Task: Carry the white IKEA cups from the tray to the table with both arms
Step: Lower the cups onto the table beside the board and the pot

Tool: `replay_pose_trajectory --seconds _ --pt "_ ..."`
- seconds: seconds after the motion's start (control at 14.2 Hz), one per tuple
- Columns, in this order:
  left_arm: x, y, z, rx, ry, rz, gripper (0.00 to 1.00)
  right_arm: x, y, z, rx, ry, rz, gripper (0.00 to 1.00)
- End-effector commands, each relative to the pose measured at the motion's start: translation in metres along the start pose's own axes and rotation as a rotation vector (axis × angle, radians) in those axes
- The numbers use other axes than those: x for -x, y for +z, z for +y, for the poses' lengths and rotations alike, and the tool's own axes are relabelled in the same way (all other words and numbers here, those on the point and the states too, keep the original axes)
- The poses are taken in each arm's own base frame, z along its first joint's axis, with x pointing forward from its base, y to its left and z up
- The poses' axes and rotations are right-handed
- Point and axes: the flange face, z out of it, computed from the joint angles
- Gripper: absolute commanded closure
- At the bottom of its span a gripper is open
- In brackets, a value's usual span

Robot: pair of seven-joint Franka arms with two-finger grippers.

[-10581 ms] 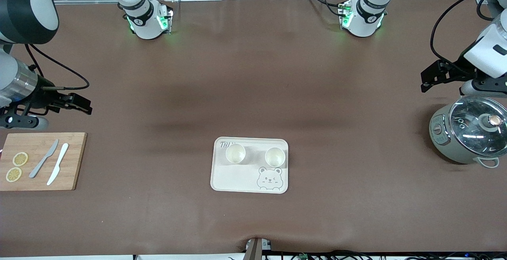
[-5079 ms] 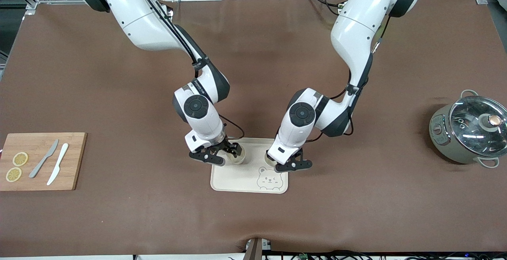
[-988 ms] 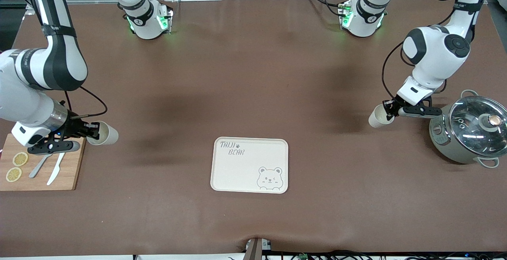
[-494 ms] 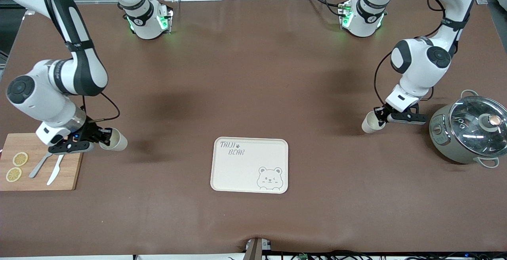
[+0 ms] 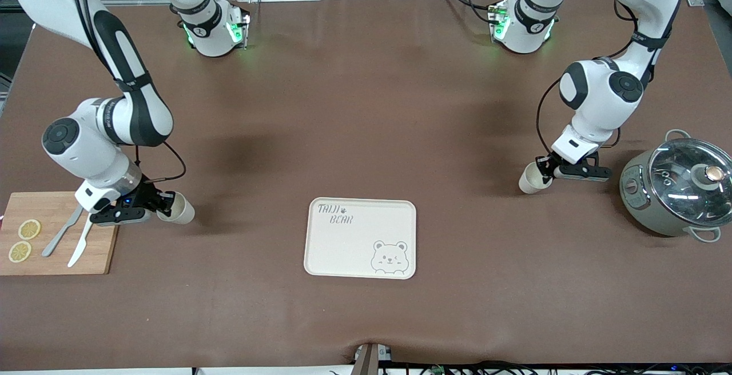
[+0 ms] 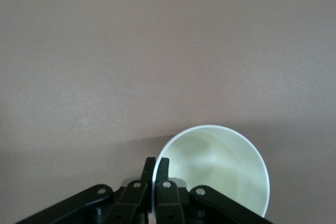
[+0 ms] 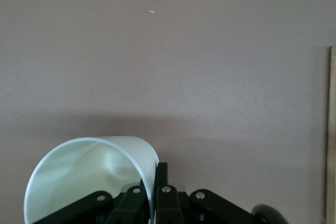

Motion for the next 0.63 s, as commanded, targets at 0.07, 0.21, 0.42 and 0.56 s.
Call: replay_pose_trajectory --seconds 0.07,0.21,0.42,0.56 --pt "0.001 0.004 -0.001 0.004 0.001 0.009 1.00 0.005 0.013 -0.005 -0.014 -0.002 0.029 1.00" --pt "0.001 0.003 -0.001 0.003 0.001 0.014 1.00 0.006 0.021 -0.005 -0.014 -0.001 0.040 1.00" --pt "0.001 0.003 -0.001 0.003 0.002 0.015 1.00 0.009 0.030 -0.007 -0.011 -0.004 0.055 1.00" --pt "0.002 0.007 -0.001 0.004 0.002 0.009 1.00 0.009 0.035 -0.007 -0.007 -0.002 0.073 1.00"
